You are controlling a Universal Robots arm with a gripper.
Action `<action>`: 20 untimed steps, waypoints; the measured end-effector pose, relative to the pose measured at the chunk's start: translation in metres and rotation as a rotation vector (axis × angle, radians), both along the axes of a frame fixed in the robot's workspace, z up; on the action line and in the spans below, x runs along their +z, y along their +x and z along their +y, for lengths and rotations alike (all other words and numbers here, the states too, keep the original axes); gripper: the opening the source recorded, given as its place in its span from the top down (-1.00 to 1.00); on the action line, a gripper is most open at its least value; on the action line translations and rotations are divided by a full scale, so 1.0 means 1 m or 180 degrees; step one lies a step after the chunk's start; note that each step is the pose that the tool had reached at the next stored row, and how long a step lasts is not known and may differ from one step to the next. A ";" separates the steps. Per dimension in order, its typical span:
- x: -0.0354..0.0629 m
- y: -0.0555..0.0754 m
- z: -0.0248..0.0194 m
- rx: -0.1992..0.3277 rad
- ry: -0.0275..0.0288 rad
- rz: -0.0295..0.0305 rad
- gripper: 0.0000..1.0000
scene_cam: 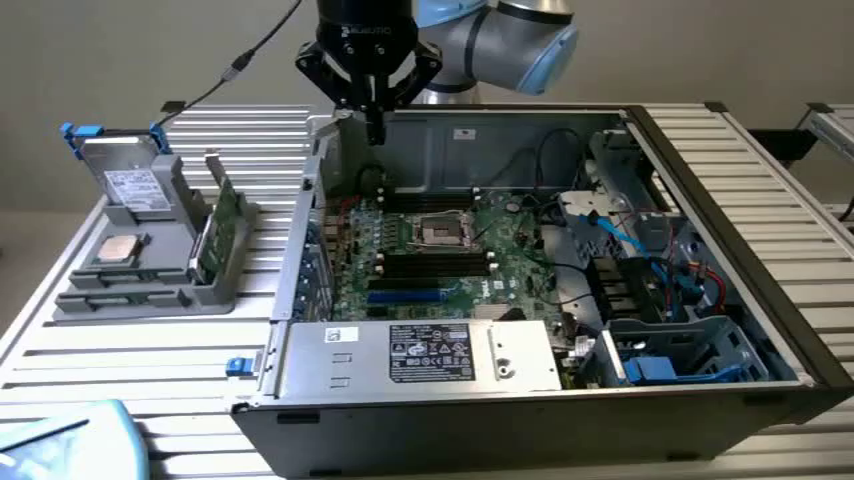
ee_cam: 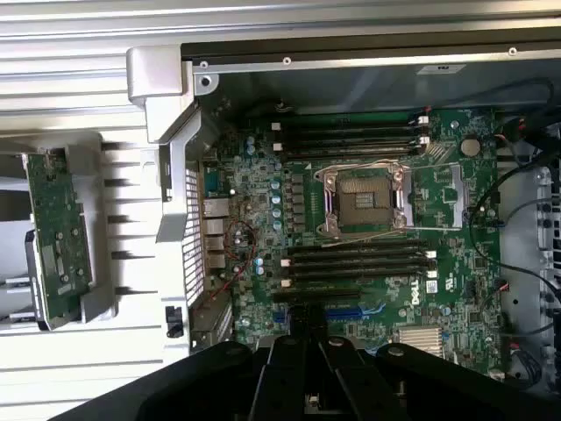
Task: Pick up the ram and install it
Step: 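Reach for the ram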
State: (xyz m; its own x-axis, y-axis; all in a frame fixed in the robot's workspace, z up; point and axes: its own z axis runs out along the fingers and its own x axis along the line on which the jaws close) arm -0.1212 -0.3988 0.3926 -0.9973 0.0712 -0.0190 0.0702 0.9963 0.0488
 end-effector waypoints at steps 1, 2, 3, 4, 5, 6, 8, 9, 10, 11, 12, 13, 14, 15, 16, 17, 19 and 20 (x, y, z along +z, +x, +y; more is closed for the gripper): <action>0.0000 0.000 0.0000 0.0000 0.0000 0.0000 0.79; 0.0000 0.000 0.0000 0.0000 0.0000 0.0000 0.79; 0.0000 0.000 0.0000 0.0000 0.0000 0.0000 0.79; 0.0000 0.000 0.0000 0.0000 0.0000 0.0000 0.79; 0.0000 0.000 0.0000 0.0000 0.0000 0.0000 0.79; 0.0000 0.000 0.0000 0.0000 0.0000 0.0000 0.79; 0.0001 -0.002 0.0000 0.0000 0.0000 0.0001 0.79; 0.0002 -0.006 0.0001 0.0000 -0.0001 0.0001 0.79; 0.0001 -0.010 0.0002 0.0000 0.0000 0.0005 0.79; 0.0000 -0.015 0.0002 0.0000 0.0002 0.0013 0.79; 0.0000 -0.020 0.0003 0.0000 0.0002 0.0022 0.79; 0.0000 -0.024 0.0004 0.0000 0.0003 0.0034 0.79; 0.0000 -0.029 0.0005 0.0000 0.0003 0.0049 0.79; -0.0002 -0.033 0.0006 0.0000 0.0003 0.0064 0.79; -0.0004 -0.038 0.0007 0.0000 0.0003 0.0079 0.79; -0.0008 -0.042 0.0008 0.0000 0.0003 0.0093 0.79; -0.0019 -0.051 0.0012 0.0000 0.0003 0.0111 0.79; -0.0026 -0.056 0.0013 0.0000 0.0003 0.0116 0.79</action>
